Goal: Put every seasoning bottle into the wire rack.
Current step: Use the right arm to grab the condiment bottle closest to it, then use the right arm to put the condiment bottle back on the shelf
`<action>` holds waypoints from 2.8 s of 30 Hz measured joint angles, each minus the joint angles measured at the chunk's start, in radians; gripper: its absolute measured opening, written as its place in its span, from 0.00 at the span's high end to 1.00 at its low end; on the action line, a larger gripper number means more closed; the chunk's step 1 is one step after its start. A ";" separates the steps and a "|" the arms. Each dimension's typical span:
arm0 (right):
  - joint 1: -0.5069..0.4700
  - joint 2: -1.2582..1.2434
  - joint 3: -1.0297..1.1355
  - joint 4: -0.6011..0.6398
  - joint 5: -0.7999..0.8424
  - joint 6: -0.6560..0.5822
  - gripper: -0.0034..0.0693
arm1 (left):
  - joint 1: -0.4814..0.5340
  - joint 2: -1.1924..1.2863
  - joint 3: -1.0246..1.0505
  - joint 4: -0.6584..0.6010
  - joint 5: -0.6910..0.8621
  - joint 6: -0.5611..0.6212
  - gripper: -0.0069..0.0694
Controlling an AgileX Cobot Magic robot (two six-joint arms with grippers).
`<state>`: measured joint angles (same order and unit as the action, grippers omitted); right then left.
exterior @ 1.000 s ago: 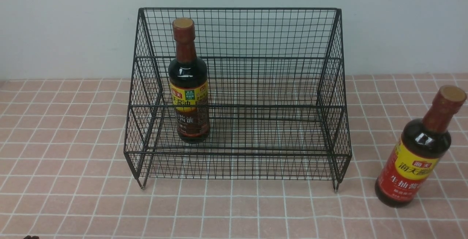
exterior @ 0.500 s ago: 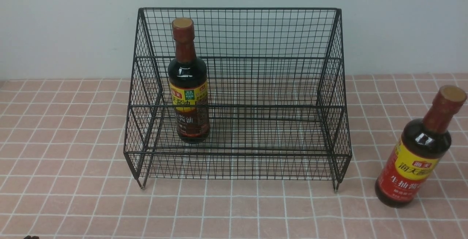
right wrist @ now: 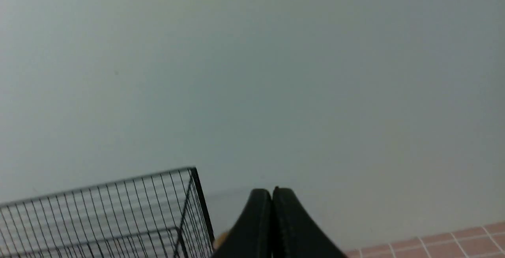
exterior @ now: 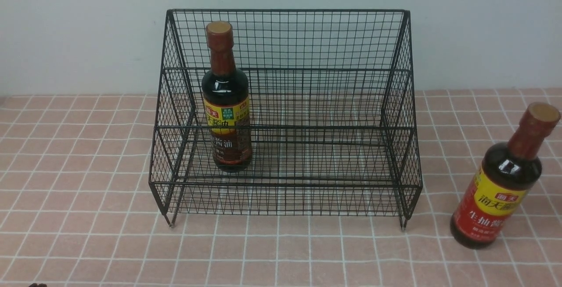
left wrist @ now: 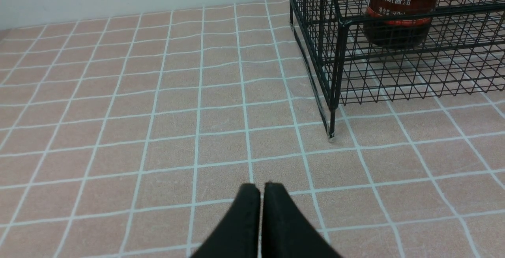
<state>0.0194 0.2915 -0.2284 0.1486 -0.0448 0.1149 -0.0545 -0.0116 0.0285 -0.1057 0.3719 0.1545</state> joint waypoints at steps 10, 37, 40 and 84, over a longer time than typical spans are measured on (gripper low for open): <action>0.000 0.330 -0.058 -0.194 -0.145 0.000 0.97 | 0.000 0.000 -0.001 0.000 0.000 0.000 0.92; 0.000 0.562 0.124 -0.266 -0.554 0.011 0.33 | 0.000 0.000 -0.001 0.000 0.001 0.000 0.92; 0.000 0.646 0.117 -0.272 -0.596 0.032 0.21 | 0.000 0.000 -0.001 0.000 0.001 0.000 0.92; 0.084 0.942 -0.534 -0.677 -0.416 0.342 0.58 | 0.000 0.000 -0.001 0.000 0.004 0.000 0.92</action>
<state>0.1030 1.2339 -0.7624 -0.5288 -0.4611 0.4573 -0.0541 -0.0116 0.0276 -0.1057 0.3755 0.1545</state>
